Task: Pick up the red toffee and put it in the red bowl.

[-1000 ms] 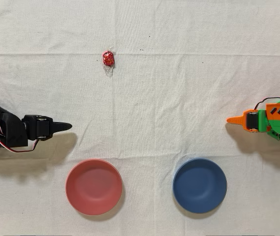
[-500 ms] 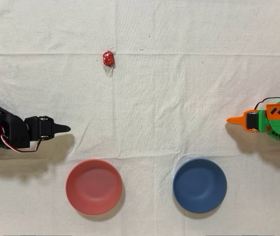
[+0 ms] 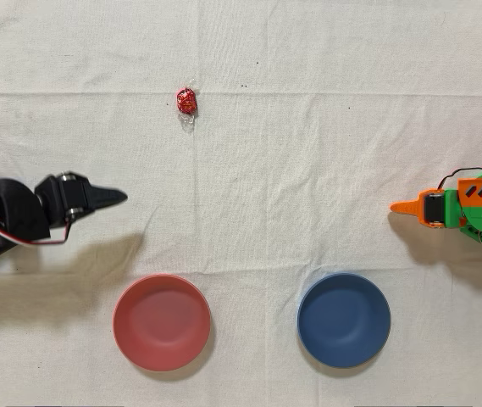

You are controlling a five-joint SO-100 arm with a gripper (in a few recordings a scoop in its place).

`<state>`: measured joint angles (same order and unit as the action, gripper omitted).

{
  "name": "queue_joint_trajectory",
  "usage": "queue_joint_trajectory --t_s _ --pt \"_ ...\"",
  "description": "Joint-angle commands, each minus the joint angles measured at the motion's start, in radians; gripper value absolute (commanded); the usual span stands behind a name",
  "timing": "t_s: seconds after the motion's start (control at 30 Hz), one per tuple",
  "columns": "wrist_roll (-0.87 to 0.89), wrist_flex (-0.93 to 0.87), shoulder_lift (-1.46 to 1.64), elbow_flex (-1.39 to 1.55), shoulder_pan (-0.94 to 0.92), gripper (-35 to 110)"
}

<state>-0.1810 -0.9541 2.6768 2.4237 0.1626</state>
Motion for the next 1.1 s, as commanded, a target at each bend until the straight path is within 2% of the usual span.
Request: queue_joint_trajectory --t_s 0.0,0.23,0.3,0.67,0.8,0.9,0.97,1.07 --pt "-0.029 -0.078 -0.081 -0.193 0.138 1" --pt "0.011 -0.141 -0.325 -0.385 0.247 1" --pt "-0.086 -0.16 -0.394 -0.436 0.264 1" --pt "-0.097 -0.075 -0.676 -0.581 0.318 1" --pt "-0.091 -0.097 -0.788 -0.661 0.324 1" --pt "-0.196 -0.14 -0.87 -0.733 0.325 1" --pt "-0.33 -0.189 -0.922 -0.775 0.328 1" --pt "-0.31 -0.189 -0.971 -0.81 0.33 1"
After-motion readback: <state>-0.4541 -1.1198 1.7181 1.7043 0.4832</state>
